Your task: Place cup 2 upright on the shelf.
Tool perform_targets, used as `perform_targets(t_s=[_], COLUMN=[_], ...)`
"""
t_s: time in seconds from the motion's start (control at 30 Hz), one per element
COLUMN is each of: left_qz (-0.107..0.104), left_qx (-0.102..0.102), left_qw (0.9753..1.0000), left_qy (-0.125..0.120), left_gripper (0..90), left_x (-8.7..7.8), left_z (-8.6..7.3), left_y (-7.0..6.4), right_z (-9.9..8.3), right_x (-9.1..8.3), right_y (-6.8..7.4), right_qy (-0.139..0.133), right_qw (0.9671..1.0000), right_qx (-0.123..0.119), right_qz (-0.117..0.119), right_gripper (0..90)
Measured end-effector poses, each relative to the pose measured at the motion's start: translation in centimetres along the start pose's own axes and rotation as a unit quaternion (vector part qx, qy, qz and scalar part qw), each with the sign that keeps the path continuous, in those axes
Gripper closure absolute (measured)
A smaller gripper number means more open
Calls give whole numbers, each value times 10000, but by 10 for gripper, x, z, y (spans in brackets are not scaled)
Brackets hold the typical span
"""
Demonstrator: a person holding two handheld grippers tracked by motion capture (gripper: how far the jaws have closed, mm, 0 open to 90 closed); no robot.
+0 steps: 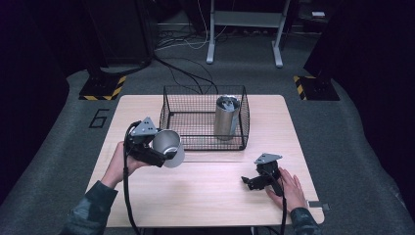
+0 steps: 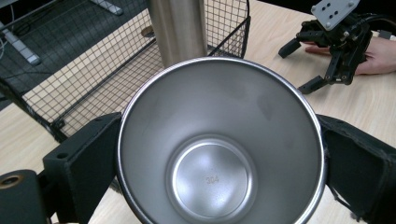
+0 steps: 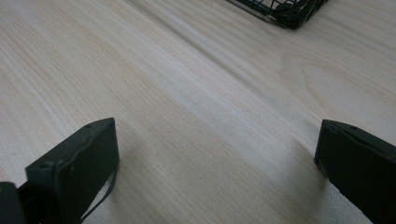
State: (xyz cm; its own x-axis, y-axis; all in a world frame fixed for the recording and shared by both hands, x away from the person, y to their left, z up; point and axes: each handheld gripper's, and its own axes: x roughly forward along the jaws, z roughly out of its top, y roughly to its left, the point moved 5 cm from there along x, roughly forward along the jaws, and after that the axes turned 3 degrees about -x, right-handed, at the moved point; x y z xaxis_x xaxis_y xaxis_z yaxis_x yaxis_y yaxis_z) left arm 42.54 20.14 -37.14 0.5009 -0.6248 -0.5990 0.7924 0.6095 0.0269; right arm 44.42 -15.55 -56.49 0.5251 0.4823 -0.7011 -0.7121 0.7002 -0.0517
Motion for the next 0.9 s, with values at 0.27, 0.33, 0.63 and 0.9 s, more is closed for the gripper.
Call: perform_targets(t_s=[0.27, 0.33, 0.63, 0.9], left_qz=[-11, -28, 16, 215], left_qx=[64, 65, 0, -40], left_qw=[10000, 10000, 9999, 9997], left_qy=[-50, -37, -116, -114], left_gripper=[60, 59, 60, 60], left_x=[7, 9, 18, 27], left_z=[18, 22, 43, 62], left_y=[2, 3, 12, 20], right_z=[0, 0, 0, 0], right_x=[0, 0, 0, 0], right_y=[0, 0, 1, 0], right_qy=[4, 3, 9, -5], right_qw=[10000, 10000, 10000, 10000], right_qx=[3, 22, 48, -4], right_qz=[1, 1, 3, -1], right_gripper=[0, 0, 0, 0])
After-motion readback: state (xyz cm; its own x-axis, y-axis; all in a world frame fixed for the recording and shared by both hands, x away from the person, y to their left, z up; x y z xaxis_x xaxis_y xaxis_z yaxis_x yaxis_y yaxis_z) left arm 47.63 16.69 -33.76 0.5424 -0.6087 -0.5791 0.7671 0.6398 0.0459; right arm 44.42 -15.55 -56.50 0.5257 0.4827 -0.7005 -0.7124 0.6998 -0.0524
